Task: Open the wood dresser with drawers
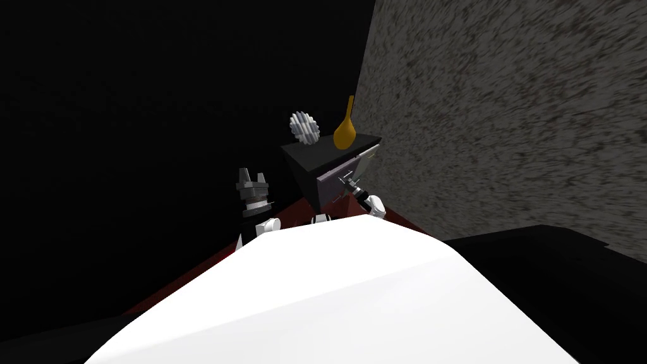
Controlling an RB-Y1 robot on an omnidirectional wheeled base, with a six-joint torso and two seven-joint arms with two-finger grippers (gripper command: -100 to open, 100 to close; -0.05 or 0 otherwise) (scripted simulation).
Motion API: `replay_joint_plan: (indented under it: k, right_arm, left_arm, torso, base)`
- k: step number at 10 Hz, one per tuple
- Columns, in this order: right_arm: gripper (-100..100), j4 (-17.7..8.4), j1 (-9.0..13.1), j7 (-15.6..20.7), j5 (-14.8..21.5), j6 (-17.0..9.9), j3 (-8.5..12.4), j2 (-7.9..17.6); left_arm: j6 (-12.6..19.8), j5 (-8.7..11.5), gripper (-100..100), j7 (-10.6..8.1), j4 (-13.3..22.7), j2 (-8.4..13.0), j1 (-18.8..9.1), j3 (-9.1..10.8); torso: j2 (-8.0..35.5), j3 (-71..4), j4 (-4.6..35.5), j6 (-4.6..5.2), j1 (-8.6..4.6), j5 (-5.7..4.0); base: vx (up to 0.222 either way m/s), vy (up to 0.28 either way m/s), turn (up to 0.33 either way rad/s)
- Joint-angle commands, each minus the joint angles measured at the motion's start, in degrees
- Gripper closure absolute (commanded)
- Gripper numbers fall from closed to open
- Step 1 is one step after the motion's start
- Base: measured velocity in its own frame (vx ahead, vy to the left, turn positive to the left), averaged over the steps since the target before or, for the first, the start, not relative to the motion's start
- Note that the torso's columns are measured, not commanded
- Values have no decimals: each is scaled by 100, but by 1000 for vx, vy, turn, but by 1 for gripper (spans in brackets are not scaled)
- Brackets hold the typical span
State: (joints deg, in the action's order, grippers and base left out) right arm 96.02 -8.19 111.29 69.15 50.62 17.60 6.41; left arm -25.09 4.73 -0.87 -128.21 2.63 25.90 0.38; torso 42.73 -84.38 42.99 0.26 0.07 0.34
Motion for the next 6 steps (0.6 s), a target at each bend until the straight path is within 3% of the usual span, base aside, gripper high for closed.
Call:
replay_joint_plan:
  k: [1, 2, 4, 5, 6]
  right_arm:
    - [100, 173, -13, 116, -142, -450, -299, 61]
    - [100, 226, -80, 246, -265, -611, -571, 120]
    - [100, 226, -80, 246, -265, -801, -613, 120]
    - [100, 279, -148, 376, -388, -1009, -911, 179]
    - [100, 279, -148, 376, -388, -1141, -927, 179]
  left_arm:
    - [0, 0, 0, 0, 0, 1, 0, 1]
    - [0, 0, 0, 0, 0, 0, 0, 0]
    - [0, 0, 0, 0, 0, 0, 0, 0]
    - [0, 0, 0, 0, 0, 0, 0, 0]
    - [0, 0, 0, 0, 0, 1, 0, 1]
  torso:
    - [10, 6, -5, -19, 2, -5]
    - [10, 7, -5, -13, 2, -5]
    - [10, 9, -10, -11, 1, -9]
    - [-5, -1, -15, -8, 6, -8]
    - [1, 2, -23, -26, 6, -13]
  base:
    - [-30, -62, 46]
    - [-34, -91, 64]
    - [-30, -47, 22]
    - [-31, -53, 16]
    - [-32, -57, 46]
